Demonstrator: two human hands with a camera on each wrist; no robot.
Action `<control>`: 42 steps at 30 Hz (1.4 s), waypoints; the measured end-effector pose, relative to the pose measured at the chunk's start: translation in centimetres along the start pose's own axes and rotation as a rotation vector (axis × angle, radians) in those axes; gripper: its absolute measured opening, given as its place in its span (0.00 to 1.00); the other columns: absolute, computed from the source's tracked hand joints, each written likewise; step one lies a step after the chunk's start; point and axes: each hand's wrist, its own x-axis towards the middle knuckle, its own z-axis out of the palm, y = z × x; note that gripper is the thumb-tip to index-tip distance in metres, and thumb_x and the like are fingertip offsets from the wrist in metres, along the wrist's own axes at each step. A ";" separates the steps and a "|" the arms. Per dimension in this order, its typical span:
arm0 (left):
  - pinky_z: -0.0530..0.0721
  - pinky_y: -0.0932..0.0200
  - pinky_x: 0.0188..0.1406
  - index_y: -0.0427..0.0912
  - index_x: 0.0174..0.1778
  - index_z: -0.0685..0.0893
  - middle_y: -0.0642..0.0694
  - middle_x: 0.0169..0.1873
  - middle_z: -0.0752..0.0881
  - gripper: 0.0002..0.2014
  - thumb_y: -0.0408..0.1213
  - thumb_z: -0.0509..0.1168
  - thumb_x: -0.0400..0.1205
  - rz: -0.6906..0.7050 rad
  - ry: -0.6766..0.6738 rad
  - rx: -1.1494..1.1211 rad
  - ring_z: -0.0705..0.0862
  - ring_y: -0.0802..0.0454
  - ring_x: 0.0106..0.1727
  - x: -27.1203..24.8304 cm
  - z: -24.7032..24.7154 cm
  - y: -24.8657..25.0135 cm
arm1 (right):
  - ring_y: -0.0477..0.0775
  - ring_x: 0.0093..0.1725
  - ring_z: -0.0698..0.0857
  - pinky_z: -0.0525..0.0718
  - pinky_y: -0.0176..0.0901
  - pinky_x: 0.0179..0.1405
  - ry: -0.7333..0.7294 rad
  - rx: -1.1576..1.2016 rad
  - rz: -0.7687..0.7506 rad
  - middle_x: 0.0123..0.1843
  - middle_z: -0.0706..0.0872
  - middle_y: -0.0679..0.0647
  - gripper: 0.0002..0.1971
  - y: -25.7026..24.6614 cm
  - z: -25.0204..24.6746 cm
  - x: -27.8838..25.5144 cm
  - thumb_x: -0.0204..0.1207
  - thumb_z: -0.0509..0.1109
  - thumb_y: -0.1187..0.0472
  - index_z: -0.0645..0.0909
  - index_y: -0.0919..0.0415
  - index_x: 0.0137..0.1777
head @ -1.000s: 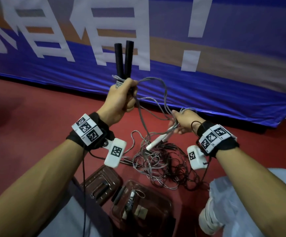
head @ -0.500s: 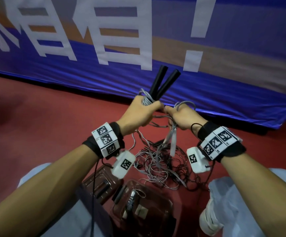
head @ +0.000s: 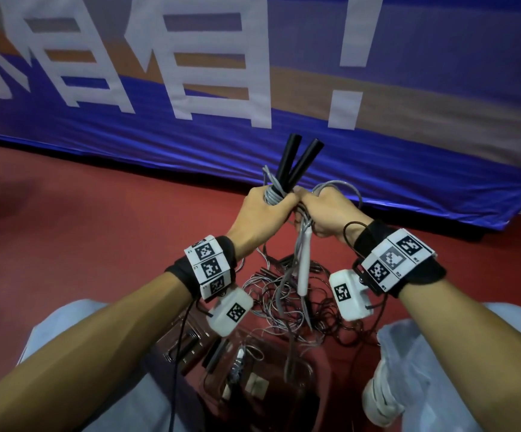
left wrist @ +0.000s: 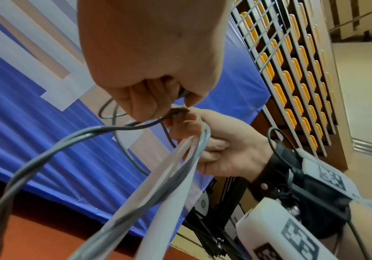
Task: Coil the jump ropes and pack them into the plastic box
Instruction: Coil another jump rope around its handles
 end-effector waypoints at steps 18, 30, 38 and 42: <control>0.60 0.63 0.18 0.45 0.27 0.70 0.47 0.16 0.65 0.20 0.33 0.67 0.84 -0.071 0.065 -0.307 0.63 0.52 0.15 1.0 -0.2 0.4 | 0.51 0.16 0.75 0.70 0.35 0.17 0.062 0.041 0.015 0.22 0.80 0.58 0.34 1.0 2.7 -1.0 0.88 0.53 0.34 0.81 0.62 0.36; 0.66 0.63 0.19 0.44 0.27 0.72 0.48 0.17 0.70 0.19 0.32 0.66 0.85 -0.046 0.106 -0.308 0.67 0.52 0.16 0.6 -0.5 0.8 | 0.44 0.20 0.77 0.71 0.43 0.29 0.199 0.276 0.048 0.21 0.81 0.48 0.30 1.1 4.6 -1.3 0.85 0.62 0.35 0.77 0.55 0.28; 0.63 0.59 0.20 0.47 0.27 0.70 0.51 0.16 0.67 0.20 0.33 0.67 0.84 0.005 0.083 -0.217 0.63 0.51 0.18 0.6 -0.4 1.0 | 0.49 0.16 0.75 0.73 0.38 0.17 0.402 0.463 -0.110 0.17 0.78 0.52 0.32 1.1 4.3 -1.4 0.88 0.64 0.43 0.70 0.64 0.25; 0.61 0.59 0.20 0.45 0.28 0.70 0.50 0.17 0.66 0.19 0.32 0.67 0.84 0.003 0.068 -0.258 0.61 0.52 0.18 0.6 0.1 0.7 | 0.44 0.16 0.71 0.70 0.36 0.22 0.444 0.496 -0.010 0.15 0.72 0.44 0.30 1.3 3.7 -0.8 0.87 0.67 0.44 0.66 0.55 0.24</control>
